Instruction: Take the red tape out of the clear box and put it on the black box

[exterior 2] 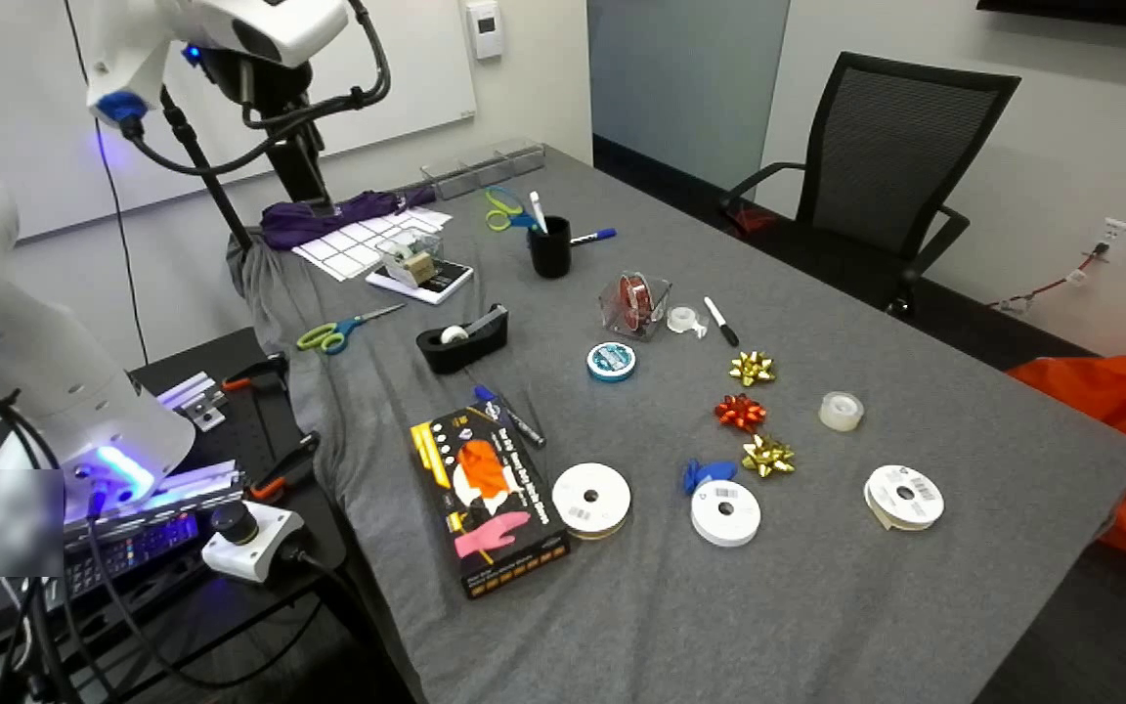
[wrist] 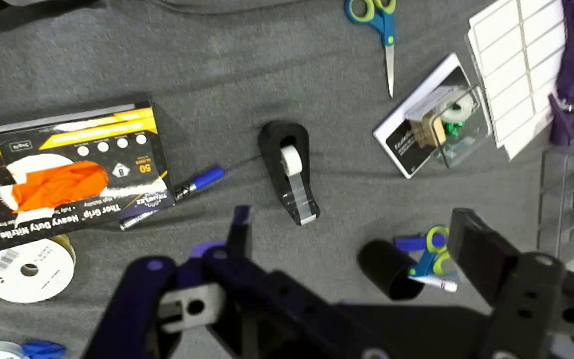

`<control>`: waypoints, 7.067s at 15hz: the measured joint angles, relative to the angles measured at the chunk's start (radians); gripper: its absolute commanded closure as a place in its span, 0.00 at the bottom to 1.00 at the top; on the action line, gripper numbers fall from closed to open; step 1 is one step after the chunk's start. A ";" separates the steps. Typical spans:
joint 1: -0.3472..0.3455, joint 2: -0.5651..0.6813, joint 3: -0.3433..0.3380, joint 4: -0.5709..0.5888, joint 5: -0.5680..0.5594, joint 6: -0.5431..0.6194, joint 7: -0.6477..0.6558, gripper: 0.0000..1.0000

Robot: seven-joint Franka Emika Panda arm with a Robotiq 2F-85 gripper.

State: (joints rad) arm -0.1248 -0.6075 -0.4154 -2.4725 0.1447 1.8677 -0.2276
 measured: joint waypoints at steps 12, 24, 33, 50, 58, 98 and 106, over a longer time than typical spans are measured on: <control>-0.001 0.418 0.085 0.198 0.294 0.398 0.377 0.00; -0.015 0.579 0.142 0.269 0.290 0.578 0.687 0.00; -0.009 0.719 0.180 0.370 -0.031 0.590 1.242 0.00; 0.075 1.185 0.200 0.929 -0.115 0.275 2.001 0.00; 0.024 1.314 0.217 1.005 -0.076 0.508 1.830 0.00; 0.027 1.627 0.244 1.275 -0.013 0.426 1.870 0.91; 0.026 1.628 0.239 1.295 -0.015 0.397 1.870 0.93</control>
State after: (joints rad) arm -0.0987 1.0205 -0.1768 -1.1774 0.1299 2.2650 1.6428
